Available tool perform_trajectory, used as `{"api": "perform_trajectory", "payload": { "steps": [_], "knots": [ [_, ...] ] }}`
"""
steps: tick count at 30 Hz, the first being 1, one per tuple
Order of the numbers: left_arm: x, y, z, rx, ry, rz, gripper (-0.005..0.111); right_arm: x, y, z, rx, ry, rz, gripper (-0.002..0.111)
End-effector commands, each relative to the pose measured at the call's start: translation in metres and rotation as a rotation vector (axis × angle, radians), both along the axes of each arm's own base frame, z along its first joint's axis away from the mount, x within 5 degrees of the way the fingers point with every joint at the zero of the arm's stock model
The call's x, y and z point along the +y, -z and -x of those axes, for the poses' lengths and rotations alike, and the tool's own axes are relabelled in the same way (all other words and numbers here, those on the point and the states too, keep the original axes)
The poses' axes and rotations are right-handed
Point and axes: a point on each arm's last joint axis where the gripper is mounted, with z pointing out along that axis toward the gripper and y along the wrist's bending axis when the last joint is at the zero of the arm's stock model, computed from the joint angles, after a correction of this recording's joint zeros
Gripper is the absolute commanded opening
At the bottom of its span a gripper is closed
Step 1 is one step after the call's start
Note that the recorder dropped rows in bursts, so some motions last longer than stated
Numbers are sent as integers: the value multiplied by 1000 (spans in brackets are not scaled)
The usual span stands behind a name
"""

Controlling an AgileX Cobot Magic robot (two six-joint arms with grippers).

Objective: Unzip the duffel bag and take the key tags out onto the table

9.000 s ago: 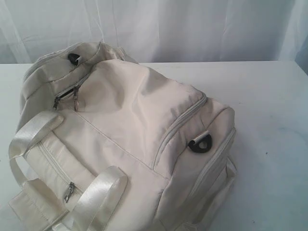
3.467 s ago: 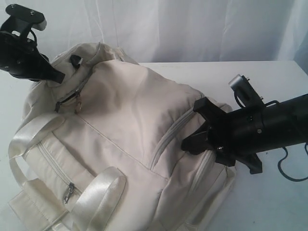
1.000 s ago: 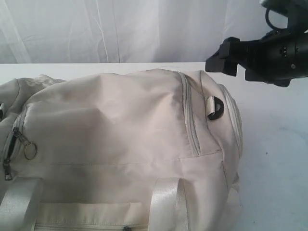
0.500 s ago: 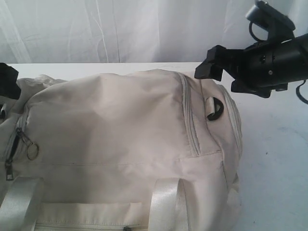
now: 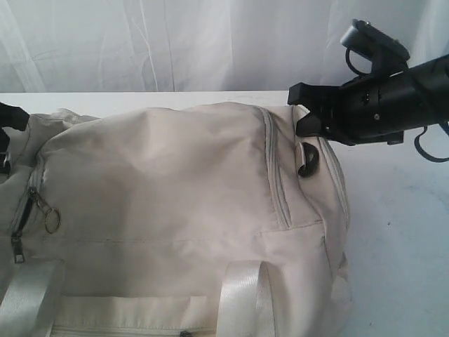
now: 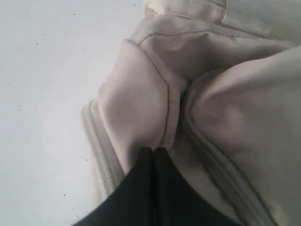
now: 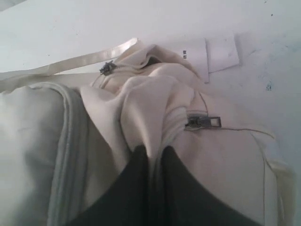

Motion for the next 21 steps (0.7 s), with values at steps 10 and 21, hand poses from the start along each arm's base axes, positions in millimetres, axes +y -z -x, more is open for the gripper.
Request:
{"api": "perform_trajectory", "payload": {
  "steps": [10, 21],
  "knots": [
    [29, -20, 19, -40, -101, -175, 0, -18, -27, 5, -168, -2, 98, 0],
    [34, -32, 23, -116, -168, -94, 13, -25, -24, 5, -107, 20, 80, 0]
  ]
}}
